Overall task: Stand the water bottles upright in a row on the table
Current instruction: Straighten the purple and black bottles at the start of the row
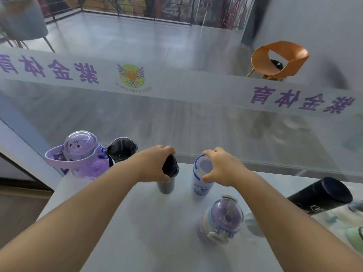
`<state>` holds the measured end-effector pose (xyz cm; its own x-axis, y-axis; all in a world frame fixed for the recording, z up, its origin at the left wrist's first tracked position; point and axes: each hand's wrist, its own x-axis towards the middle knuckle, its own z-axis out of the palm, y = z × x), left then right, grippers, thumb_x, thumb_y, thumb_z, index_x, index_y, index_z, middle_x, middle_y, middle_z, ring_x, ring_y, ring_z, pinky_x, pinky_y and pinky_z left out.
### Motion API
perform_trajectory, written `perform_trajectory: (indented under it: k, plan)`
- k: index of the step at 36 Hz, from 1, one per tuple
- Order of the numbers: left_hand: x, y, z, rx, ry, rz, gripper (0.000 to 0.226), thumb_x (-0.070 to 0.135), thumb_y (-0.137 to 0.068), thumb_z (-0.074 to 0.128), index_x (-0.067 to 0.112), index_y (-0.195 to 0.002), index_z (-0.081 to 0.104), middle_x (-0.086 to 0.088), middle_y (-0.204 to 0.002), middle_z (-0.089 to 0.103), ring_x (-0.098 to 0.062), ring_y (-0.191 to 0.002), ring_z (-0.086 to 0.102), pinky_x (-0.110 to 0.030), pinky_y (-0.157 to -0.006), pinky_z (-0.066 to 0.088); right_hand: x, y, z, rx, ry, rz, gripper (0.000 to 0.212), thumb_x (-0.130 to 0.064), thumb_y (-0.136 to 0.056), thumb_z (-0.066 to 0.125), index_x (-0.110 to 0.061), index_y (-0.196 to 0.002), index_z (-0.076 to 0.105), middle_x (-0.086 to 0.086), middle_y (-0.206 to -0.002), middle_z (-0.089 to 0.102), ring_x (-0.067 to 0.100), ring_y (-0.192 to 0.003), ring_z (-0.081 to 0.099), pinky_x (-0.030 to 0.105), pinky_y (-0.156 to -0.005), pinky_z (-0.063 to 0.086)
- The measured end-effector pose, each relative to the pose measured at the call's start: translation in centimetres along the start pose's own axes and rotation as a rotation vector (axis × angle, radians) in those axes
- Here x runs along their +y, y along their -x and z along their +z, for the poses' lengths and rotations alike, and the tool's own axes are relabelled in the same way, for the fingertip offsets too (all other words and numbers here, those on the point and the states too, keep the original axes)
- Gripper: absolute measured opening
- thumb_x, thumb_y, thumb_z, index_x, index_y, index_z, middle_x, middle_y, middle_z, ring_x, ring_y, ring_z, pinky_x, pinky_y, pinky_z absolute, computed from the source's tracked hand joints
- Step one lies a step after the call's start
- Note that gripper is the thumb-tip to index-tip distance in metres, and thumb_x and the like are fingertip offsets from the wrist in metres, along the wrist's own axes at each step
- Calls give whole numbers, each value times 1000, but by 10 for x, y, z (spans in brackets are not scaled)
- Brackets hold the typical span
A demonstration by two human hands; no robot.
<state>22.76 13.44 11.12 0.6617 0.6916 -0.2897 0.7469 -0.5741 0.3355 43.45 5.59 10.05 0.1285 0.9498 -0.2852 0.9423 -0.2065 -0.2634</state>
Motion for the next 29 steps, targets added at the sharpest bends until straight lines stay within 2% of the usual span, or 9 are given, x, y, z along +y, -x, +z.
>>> perform_trajectory:
  k: [7,19,29]
  plan:
    - [-7,-20,-11,20,21,-23,67,34,-70,73,29,-129,42,3,-123,42,-24,-103,54,-38,-87,51,0,-5,-1,8,-28,-2,76,-33,-73,75,-16,-139,41,9,-124,46,30,-109,52,41,-88,50]
    - [-9,-30,-7,15,47,-26,70,35,-73,71,27,-134,39,1,-130,43,-22,-111,49,-31,-89,45,-4,-15,-2,26,-79,-39,75,-32,-75,76,-15,-139,40,8,-126,46,28,-111,50,39,-89,50]
    - [-7,-29,-4,24,16,-31,71,34,-75,69,27,-137,36,0,-135,41,-24,-117,47,-35,-95,45,-4,-18,-4,11,-75,-25,75,-28,-76,76,-15,-140,39,8,-129,44,29,-114,49,37,-89,50]
